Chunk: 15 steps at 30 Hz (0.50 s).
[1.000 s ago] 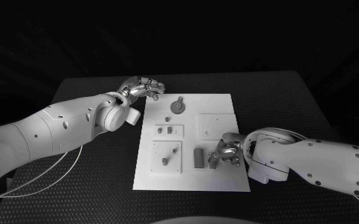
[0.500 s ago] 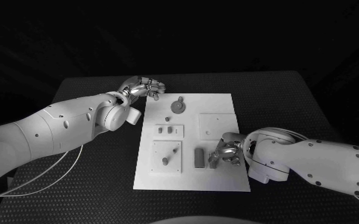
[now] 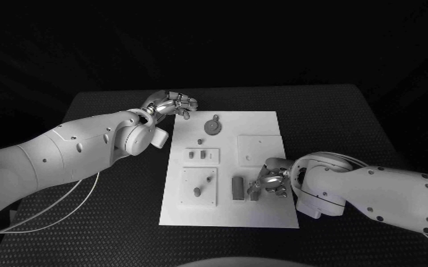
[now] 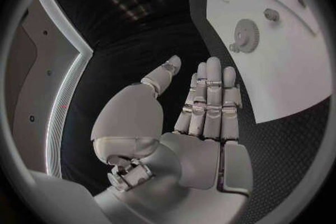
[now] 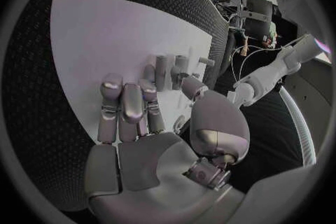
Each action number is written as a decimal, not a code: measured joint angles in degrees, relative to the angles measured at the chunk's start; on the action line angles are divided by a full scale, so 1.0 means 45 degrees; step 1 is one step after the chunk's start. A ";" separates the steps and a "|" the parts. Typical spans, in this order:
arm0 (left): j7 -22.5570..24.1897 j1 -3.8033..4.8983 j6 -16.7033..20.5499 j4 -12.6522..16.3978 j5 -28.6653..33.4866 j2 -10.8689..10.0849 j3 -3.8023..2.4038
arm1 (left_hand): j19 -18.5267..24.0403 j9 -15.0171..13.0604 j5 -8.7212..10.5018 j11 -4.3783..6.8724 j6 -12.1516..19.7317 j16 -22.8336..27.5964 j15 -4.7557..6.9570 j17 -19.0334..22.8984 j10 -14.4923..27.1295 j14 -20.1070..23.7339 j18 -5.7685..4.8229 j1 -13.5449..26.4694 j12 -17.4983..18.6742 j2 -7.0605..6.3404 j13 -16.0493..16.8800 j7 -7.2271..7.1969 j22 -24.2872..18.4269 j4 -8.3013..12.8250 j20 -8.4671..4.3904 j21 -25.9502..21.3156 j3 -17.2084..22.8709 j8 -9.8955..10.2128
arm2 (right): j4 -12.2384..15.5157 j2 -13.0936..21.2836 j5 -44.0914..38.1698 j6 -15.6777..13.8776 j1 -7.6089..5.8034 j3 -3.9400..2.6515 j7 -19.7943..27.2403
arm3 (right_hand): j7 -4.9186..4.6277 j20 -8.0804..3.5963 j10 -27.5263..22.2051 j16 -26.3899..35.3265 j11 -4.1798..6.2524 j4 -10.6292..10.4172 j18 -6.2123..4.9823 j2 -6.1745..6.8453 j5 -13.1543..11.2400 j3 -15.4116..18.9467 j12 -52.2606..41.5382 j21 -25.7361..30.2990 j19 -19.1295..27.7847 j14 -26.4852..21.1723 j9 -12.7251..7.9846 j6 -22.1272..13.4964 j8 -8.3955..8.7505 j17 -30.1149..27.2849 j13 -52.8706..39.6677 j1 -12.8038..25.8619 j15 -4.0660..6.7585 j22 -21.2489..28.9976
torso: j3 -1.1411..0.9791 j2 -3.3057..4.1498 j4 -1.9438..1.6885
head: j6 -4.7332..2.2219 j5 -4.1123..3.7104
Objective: Assemble the parts on the task board
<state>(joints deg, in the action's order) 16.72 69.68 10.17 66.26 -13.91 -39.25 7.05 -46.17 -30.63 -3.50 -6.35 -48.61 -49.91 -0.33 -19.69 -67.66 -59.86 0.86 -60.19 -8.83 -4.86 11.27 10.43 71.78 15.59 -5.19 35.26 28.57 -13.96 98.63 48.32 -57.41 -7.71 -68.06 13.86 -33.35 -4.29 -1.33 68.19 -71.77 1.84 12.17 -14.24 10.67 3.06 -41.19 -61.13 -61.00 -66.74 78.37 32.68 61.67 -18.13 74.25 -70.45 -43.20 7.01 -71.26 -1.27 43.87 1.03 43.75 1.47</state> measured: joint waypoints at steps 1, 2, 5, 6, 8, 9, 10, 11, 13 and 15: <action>-0.0001 0.0000 0.0000 0.0000 0.0000 0.0000 0.0000 | 0.0000 0.0000 0.0000 0.0000 0.0000 0.0000 0.0000 0.0000 0.0000 0.0000 0.0000 0.0000 0.0000 0.0000 0.0000 0.0000 0.0000 0.0000 0.0000 0.0000 0.0000 0.0000 | 0.0000 0.0000 0.0000 0.0000 0.0000 0.0000 0.0002 | -0.0019 0.0000 0.0000 0.0000 0.0000 -0.0029 0.0000 0.0070 0.0000 -0.0020 0.0000 0.0000 0.0000 -0.0001 0.0000 -0.0020 0.0000 0.0000 0.0000 -0.0014 0.0000 0.0000 | 0.0000 0.0001 0.0000 | 0.0002 0.0002; -0.0002 0.0000 -0.0001 0.0000 0.0000 0.0000 0.0000 | 0.0000 0.0000 0.0000 0.0000 0.0000 0.0000 0.0000 0.0000 0.0000 0.0000 0.0001 0.0000 0.0000 0.0000 0.0000 0.0000 0.0000 0.0000 0.0000 0.0000 0.0000 0.0000 | 0.0000 0.0001 -0.0001 0.0000 0.0000 0.0000 0.0005 | -0.0029 -0.0003 0.0000 0.0000 0.0000 -0.0092 0.0001 0.0111 0.0000 -0.0021 0.0000 0.0000 -0.0003 -0.0001 0.0001 -0.0029 -0.0001 0.0000 0.0000 -0.0056 -0.0001 0.0011 | 0.0000 0.0000 0.0000 | 0.0007 0.0005; -0.0004 0.0000 -0.0001 0.0000 0.0000 -0.0003 0.0000 | 0.0000 -0.0001 0.0000 0.0001 0.0000 0.0000 0.0000 0.0000 -0.0001 0.0000 0.0000 0.0000 0.0000 0.0000 0.0000 0.0000 0.0010 0.0000 0.0000 0.0000 0.0000 0.0000 | 0.0001 0.0006 -0.0001 0.0000 0.0001 0.0001 0.0013 | -0.0034 -0.0051 0.0000 0.0000 0.0000 -0.0142 0.0000 0.0196 0.0000 -0.0031 0.0000 0.0000 -0.0040 -0.0002 0.0002 -0.0035 -0.0001 -0.0008 0.0000 -0.0039 -0.0002 0.0019 | 0.0000 0.0000 0.0001 | 0.0010 0.0010; -0.0006 0.0000 -0.0002 0.0000 0.0000 -0.0004 0.0000 | 0.0000 -0.0001 0.0000 0.0001 0.0000 0.0000 0.0000 0.0000 -0.0001 0.0000 0.0000 0.0000 0.0000 0.0000 0.0000 0.0000 0.0011 0.0000 0.0000 0.0000 0.0000 0.0000 | 0.0003 0.0007 -0.0001 0.0000 0.0001 0.0001 0.0018 | -0.0034 -0.0055 0.0000 0.0000 0.0000 -0.0177 0.0001 0.0195 0.0000 -0.0038 0.0000 0.0000 -0.0037 -0.0003 0.0002 -0.0035 -0.0001 -0.0008 0.0001 -0.0040 -0.0003 0.0019 | 0.0000 0.0000 0.0001 | 0.0011 0.0015; -0.0008 0.0000 -0.0003 0.0000 0.0000 -0.0004 0.0000 | 0.0000 -0.0001 0.0000 0.0001 0.0000 0.0000 0.0000 0.0001 -0.0001 0.0000 0.0001 0.0000 0.0000 0.0000 -0.0008 0.0000 0.0010 0.0000 0.0000 0.0000 0.0000 0.0000 | 0.0005 0.0010 -0.0002 -0.0002 0.0002 0.0001 0.0025 | -0.0034 -0.0075 -0.0001 0.0000 0.0000 -0.0177 0.0000 0.0195 0.0000 -0.0039 0.0000 0.0000 -0.0017 -0.0011 0.0002 -0.0035 -0.0001 -0.0012 0.0001 -0.0040 -0.0011 0.0028 | -0.0001 0.0001 0.0001 | 0.0012 0.0023; -0.0009 0.0000 -0.0004 0.0000 0.0000 -0.0004 0.0000 | 0.0000 0.0000 0.0000 0.0001 0.0000 0.0000 0.0000 0.0001 -0.0001 0.0000 0.0000 0.0000 0.0000 0.0000 -0.0011 0.0000 0.0010 0.0000 0.0000 0.0000 0.0000 0.0000 | 0.0007 0.0012 -0.0002 -0.0004 0.0002 0.0002 0.0028 | -0.0034 -0.0074 -0.0001 0.0000 0.0000 -0.0177 -0.0001 0.0195 0.0000 -0.0039 0.0000 0.0000 -0.0017 -0.0011 0.0002 -0.0035 -0.0001 -0.0020 0.0001 -0.0040 -0.0011 0.0031 | -0.0001 0.0000 0.0001 | 0.0013 0.0026; -0.0010 0.0000 -0.0004 0.0000 0.0000 -0.0004 0.0000 | 0.0000 -0.0001 0.0000 0.0001 0.0000 0.0000 0.0000 0.0001 -0.0001 0.0000 0.0000 0.0000 0.0000 0.0000 -0.0011 0.0000 0.0010 0.0000 0.0000 0.0000 0.0000 0.0000 | 0.0011 0.0014 -0.0003 -0.0006 0.0002 0.0002 0.0033 | -0.0034 -0.0075 -0.0001 0.0000 0.0000 -0.0177 -0.0001 0.0195 0.0000 -0.0039 0.0000 0.0000 -0.0016 -0.0011 0.0002 -0.0036 -0.0001 -0.0021 0.0001 -0.0040 -0.0011 0.0031 | -0.0001 0.0001 0.0002 | 0.0016 0.0032; -0.0011 0.0000 -0.0005 0.0000 0.0000 -0.0004 0.0000 | 0.0000 -0.0001 0.0000 0.0001 0.0000 0.0000 0.0000 0.0001 -0.0001 0.0000 0.0001 0.0000 0.0000 0.0000 -0.0011 0.0000 0.0010 0.0000 0.0000 0.0000 0.0000 0.0000 | 0.0013 0.0015 -0.0005 -0.0008 0.0002 0.0003 0.0036 | -0.0034 -0.0075 -0.0001 0.0000 0.0000 -0.0177 0.0000 0.0195 0.0000 -0.0039 0.0000 0.0000 -0.0017 -0.0011 0.0002 -0.0035 -0.0001 -0.0021 0.0001 -0.0040 -0.0012 0.0031 | -0.0001 0.0000 0.0002 | 0.0016 0.0033; -0.0013 0.0000 -0.0007 0.0000 0.0000 -0.0004 0.0000 | 0.0000 -0.0001 0.0000 0.0001 0.0000 0.0000 0.0000 0.0001 -0.0002 0.0000 0.0000 0.0000 0.0000 0.0000 -0.0011 0.0000 0.0010 0.0000 0.0000 0.0000 0.0000 0.0000 | 0.0029 0.0021 -0.0006 -0.0016 0.0002 0.0003 0.0048 | -0.0034 -0.0075 -0.0001 0.0000 0.0000 -0.0211 0.0000 0.0246 0.0000 -0.0072 0.0000 0.0000 -0.0016 -0.0012 -0.0006 -0.0036 0.0002 -0.0021 0.0001 -0.0091 -0.0012 0.0031 | -0.0001 0.0001 0.0002 | 0.0017 0.0037; -0.0015 0.0000 -0.0008 0.0000 0.0000 -0.0004 0.0000 | 0.0000 -0.0001 0.0000 0.0002 0.0000 0.0000 0.0000 -0.0011 -0.0001 0.0000 0.0000 0.0000 0.0000 0.0000 -0.0011 0.0000 0.0009 0.0000 0.0000 0.0000 0.0000 0.0000 | 0.0060 0.0040 -0.0007 -0.0027 0.0002 0.0003 0.0064 | -0.0034 -0.0074 -0.0001 0.0000 0.0000 -0.0211 0.0000 0.0245 0.0000 -0.0073 0.0000 0.0000 -0.0016 -0.0012 -0.0006 -0.0036 0.0003 -0.0021 0.0001 -0.0090 -0.0012 0.0031 | -0.0002 0.0001 0.0002 | 0.0017 0.0040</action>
<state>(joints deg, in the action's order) 16.66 69.68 10.14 66.26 -13.91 -39.27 7.05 -46.17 -30.63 -3.50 -6.35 -48.61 -49.91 -0.33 -19.75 -67.66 -59.86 0.86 -60.19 -8.83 -4.86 11.22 10.43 71.82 15.59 -5.19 35.26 28.57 -13.96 98.90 48.50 -57.45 -7.83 -68.05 13.87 -33.06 -4.45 -1.66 68.19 -71.77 1.84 11.22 -14.24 11.77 3.06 -41.51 -61.13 -61.00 -66.81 78.32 32.65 61.50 -18.12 74.16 -70.44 -43.61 6.95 -71.12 -1.29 43.88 1.04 43.82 1.65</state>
